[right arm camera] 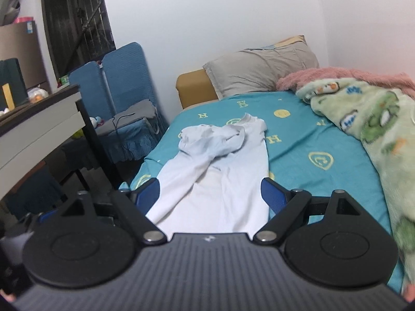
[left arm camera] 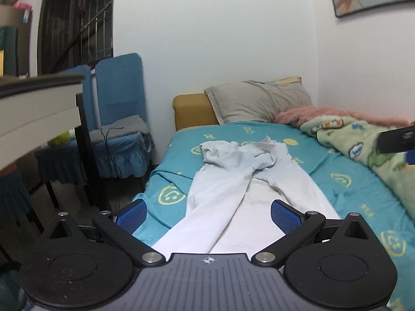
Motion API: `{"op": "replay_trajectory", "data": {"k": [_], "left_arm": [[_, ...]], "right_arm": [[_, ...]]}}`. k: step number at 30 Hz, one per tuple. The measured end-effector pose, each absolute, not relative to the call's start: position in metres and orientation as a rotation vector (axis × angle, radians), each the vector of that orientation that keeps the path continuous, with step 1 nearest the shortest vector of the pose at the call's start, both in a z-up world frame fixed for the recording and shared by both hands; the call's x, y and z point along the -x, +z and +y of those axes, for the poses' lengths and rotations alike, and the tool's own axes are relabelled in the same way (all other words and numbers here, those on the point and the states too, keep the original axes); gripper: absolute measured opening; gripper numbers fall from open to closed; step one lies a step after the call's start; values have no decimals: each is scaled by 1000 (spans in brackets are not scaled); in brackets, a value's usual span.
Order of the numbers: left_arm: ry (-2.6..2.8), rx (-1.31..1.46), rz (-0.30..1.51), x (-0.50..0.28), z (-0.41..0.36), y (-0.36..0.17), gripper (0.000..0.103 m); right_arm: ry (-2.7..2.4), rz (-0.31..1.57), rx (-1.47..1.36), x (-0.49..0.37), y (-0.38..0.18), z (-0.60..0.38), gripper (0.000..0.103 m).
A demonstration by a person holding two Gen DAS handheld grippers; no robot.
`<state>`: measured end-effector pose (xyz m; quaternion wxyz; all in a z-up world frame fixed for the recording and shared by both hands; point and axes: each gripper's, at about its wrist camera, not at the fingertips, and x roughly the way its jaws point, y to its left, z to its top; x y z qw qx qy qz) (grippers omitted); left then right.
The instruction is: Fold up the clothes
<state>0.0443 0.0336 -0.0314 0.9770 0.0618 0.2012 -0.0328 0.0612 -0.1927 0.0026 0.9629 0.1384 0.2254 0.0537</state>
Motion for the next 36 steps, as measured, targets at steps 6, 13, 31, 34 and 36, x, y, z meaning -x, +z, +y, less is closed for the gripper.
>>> {"op": "replay_trajectory", "data": {"k": [6, 13, 31, 34, 36], "left_arm": [[-117, -5, 570, -69, 64, -26, 103], [-128, 315, 817, -124, 148, -43, 102], [73, 724, 1069, -135, 267, -130, 70], [114, 686, 1111, -137, 264, -135, 69], [134, 673, 1130, -137, 264, -137, 69]], "right_arm": [[81, 458, -363, -40, -5, -215, 86], [83, 494, -454, -45, -17, -229, 86], [141, 546, -487, -59, -31, -221, 86], [137, 550, -494, -58, -32, -222, 86], [127, 552, -503, -58, -33, -225, 86]]}}
